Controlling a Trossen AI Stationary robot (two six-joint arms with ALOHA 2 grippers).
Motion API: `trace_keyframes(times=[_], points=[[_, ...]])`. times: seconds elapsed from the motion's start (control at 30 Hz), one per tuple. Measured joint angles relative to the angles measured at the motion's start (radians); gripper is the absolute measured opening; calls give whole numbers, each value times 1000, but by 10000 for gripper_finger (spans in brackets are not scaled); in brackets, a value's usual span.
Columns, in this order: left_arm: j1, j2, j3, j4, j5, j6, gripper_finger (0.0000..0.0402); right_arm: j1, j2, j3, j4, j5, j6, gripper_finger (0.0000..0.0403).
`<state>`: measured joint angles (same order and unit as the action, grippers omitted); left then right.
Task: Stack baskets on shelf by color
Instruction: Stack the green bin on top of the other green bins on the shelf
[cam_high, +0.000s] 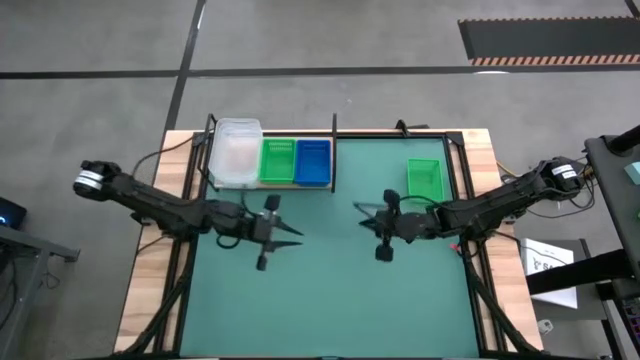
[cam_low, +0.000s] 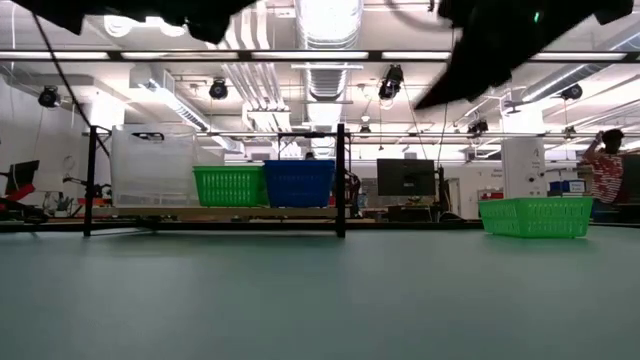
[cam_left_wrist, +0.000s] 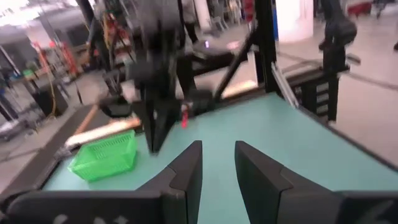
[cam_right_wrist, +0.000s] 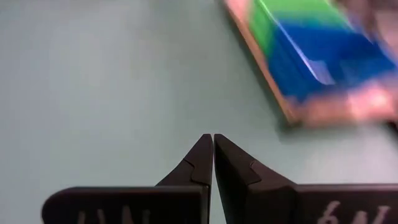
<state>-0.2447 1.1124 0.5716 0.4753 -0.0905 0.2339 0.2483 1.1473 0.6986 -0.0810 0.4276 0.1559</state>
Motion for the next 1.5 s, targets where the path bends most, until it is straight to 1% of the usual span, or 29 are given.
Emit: trace_keyframes(times=[0.1, 0.2, 0.33, 0.43, 0.53, 0.63, 0.73, 0.8, 0.9, 0.97, 1.03, 1.1, 1.27, 1.37, 1.5], points=[[0, -100, -36, -7, -1, 0, 79, -64, 0, 0, -213, 6, 226, 9], [0, -184, -71, -3, -3, 15, 79, -152, 0, 0, -397, -7, 434, 9], [1, -255, -110, -6, -10, 20, 79, -296, 0, 9, -599, -50, 577, 9], [1, -296, -130, 5, -18, 45, 79, -391, 0, 37, -716, -75, 612, 9], [1, -332, -147, 14, -23, 73, 79, -443, 0, 78, -759, -116, 574, 9], [1, -369, -153, 14, -23, 95, 79, -465, 0, 132, -797, -197, 511, 9], [1, -399, -153, 10, -23, 113, 79, -475, 5, 201, -926, -256, 419, 14], [1, -413, -154, 10, -23, 114, 79, -484, 17, 240, -1042, -262, 298, 25], [1, -427, -159, 5, -23, 114, 79, -488, 33, 256, -1150, -261, 68, 51], [1, -431, -165, 3, -23, 114, 79, -486, 35, 240, -1163, -264, -58, 71], [1, -434, -166, 2, -23, 114, 79, -487, 35, 224, -1145, -279, -106, 92], [1, -433, -166, 4, -23, 114, 79, -487, 39, 224, -1130, -273, -120, 110], [1, -434, -166, 3, -23, 114, 79, -499, 73, 224, -1128, -270, -65, 137], [1, -433, -166, 3, -22, 114, 79, -505, 112, 224, -1120, -266, -42, 141], [1, -433, -166, 2, -22, 114, 79, -505, 181, 224, -1113, -207, -5, 136]])
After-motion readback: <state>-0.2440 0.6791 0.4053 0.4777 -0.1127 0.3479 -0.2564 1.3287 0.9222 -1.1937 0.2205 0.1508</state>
